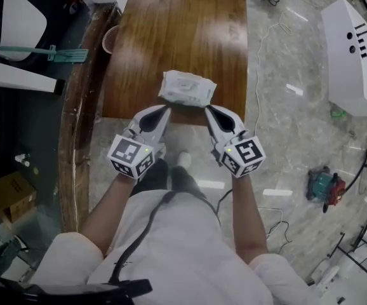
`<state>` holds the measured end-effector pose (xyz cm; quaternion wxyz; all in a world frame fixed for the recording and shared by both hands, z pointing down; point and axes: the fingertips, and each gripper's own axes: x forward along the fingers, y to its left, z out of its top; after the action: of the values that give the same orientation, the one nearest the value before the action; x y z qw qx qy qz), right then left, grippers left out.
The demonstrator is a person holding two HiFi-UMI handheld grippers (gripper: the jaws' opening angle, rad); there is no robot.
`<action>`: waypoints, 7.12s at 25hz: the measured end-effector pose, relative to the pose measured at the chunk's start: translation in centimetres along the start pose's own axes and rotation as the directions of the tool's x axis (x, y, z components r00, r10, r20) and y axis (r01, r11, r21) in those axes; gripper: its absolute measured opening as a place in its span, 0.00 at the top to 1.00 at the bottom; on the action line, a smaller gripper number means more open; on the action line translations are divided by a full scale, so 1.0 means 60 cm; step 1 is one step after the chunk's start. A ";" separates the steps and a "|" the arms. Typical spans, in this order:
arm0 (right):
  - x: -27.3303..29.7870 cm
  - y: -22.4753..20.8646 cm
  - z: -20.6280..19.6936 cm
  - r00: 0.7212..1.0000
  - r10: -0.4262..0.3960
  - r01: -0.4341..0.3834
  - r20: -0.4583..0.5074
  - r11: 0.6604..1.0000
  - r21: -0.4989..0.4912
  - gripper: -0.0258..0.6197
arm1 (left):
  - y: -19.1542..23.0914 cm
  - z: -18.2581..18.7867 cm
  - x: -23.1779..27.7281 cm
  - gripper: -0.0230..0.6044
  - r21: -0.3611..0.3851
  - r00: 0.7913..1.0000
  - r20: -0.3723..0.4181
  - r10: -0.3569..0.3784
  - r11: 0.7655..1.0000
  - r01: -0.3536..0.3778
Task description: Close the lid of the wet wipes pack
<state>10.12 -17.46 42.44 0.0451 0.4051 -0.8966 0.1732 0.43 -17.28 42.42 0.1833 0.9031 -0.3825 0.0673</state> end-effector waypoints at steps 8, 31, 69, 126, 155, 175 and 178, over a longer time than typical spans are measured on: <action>0.067 -0.039 -0.029 0.999 -0.030 0.030 -0.037 1.000 -0.001 0.94 | 0.049 -0.032 0.045 0.96 -0.022 0.999 -0.024 -0.036 0.999 0.036; 0.203 -0.177 -0.118 0.996 -0.049 0.047 -0.078 0.998 -0.029 0.70 | 0.161 -0.156 0.168 0.96 -0.034 0.992 -0.123 -0.018 0.999 0.014; 0.207 -0.124 -0.156 0.978 0.018 -0.056 -0.210 0.983 -0.177 0.69 | 0.157 -0.157 0.147 0.96 -0.046 0.994 -0.103 -0.019 0.999 0.015; 0.221 -0.038 -0.250 0.826 -0.049 -0.162 -0.562 0.934 -0.320 0.62 | 0.106 -0.135 0.068 0.96 -0.042 0.997 -0.075 -0.030 0.999 0.027; 0.031 0.071 -0.010 0.988 -0.128 0.117 -0.089 0.986 -0.123 0.95 | -0.011 0.044 -0.036 0.96 0.083 0.995 0.046 -0.092 0.993 0.088; -0.101 0.157 0.129 0.966 -0.190 0.208 0.176 0.974 -0.089 0.95 | -0.074 0.145 -0.124 0.96 0.157 0.979 0.130 -0.156 0.978 0.135; -0.116 0.166 0.140 0.961 -0.191 0.213 0.198 0.972 -0.096 0.95 | -0.084 0.157 -0.139 0.96 0.165 0.977 0.143 -0.160 0.977 0.136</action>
<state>7.86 -9.34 30.33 0.0016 0.5058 -0.8593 0.0763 -1.96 -12.11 30.14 0.0872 0.9430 -0.3208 0.0123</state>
